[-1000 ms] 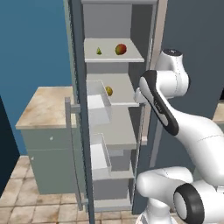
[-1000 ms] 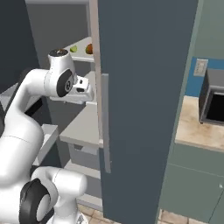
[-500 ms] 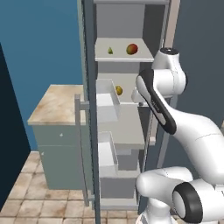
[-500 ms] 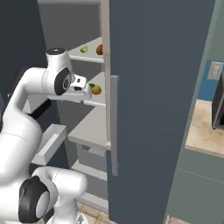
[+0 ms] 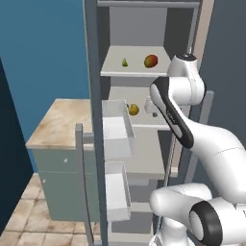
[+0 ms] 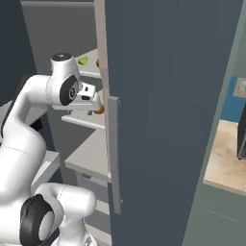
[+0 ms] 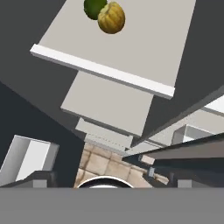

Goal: Take the lemon wedge and mango from the highest rack and move them to the second highest rack where the lime and squash are located, to maximize freezer space. Close the freezer door after rearranging.

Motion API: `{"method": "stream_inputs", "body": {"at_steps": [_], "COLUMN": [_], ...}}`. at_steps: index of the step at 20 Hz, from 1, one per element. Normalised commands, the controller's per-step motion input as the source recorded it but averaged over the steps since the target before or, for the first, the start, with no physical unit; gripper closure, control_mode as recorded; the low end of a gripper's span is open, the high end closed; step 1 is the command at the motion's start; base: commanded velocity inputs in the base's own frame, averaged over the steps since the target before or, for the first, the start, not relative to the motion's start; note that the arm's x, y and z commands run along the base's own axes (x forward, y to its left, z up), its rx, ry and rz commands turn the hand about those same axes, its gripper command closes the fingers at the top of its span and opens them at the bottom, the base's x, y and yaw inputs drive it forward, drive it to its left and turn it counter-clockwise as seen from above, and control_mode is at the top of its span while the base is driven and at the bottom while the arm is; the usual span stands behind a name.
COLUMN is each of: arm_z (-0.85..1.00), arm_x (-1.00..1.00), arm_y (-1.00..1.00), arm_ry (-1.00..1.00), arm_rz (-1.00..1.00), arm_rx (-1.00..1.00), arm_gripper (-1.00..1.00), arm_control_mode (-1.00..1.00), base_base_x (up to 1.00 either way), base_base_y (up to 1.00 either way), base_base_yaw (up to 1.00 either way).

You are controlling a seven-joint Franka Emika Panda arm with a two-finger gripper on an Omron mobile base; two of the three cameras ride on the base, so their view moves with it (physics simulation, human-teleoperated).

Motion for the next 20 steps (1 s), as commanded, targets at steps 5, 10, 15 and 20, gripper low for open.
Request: {"method": "stream_inputs", "body": {"at_steps": [5, 10, 15, 20], "arm_z": [0.0, 0.0, -0.06, -0.16], "arm_x": [0.0, 0.0, 0.02, -0.05], "arm_y": [0.0, 0.0, 0.04, 0.66], "arm_ry": [0.0, 0.0, 0.0, 0.0], "arm_rz": [0.0, 0.0, 0.16, 0.01], "arm_rx": [0.0, 0.0, 0.11, 0.01], "arm_gripper": [-1.0, -1.0, -1.0, -1.0], "arm_control_mode": [1.0, 1.0, -1.0, -1.0], "base_base_x": [0.3, 0.27, 0.04, 0.0], "base_base_y": [-0.1, 0.0, 0.0, 0.0], "base_base_yaw": [0.34, 0.36, 0.05, 0.0]}}
